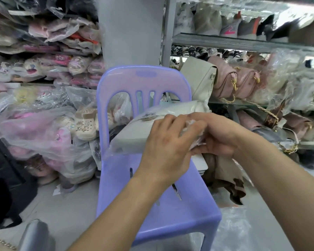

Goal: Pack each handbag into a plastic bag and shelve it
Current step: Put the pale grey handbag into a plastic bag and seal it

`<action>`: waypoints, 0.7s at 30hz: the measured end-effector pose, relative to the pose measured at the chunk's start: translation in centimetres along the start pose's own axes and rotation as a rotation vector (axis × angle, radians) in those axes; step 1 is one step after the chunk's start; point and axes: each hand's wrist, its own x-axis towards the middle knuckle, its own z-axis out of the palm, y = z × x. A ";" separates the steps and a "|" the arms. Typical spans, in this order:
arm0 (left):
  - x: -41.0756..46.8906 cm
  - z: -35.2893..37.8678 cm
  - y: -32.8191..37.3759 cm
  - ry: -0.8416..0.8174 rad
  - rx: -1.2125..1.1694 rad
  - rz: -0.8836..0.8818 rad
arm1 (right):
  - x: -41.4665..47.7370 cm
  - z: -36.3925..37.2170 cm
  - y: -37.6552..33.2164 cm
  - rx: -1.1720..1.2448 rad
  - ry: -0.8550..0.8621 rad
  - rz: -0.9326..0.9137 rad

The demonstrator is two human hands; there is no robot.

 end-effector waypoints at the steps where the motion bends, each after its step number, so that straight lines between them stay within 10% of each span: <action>1: 0.3 0.0 0.1 -0.023 -0.078 0.004 | -0.4 -0.5 0.2 -0.005 0.041 -0.031; 7: 3.4 -2.2 1.8 -0.235 -0.639 -0.263 | -4.3 -3.7 -0.5 0.129 0.325 -0.230; 11: 6.7 -0.7 2.9 0.075 -0.602 -0.593 | -7.0 -6.7 -2.4 0.261 0.456 -0.311; 21: 16.1 6.2 13.1 -0.013 -0.714 -0.823 | -11.4 -19.4 -5.0 0.192 0.636 -0.517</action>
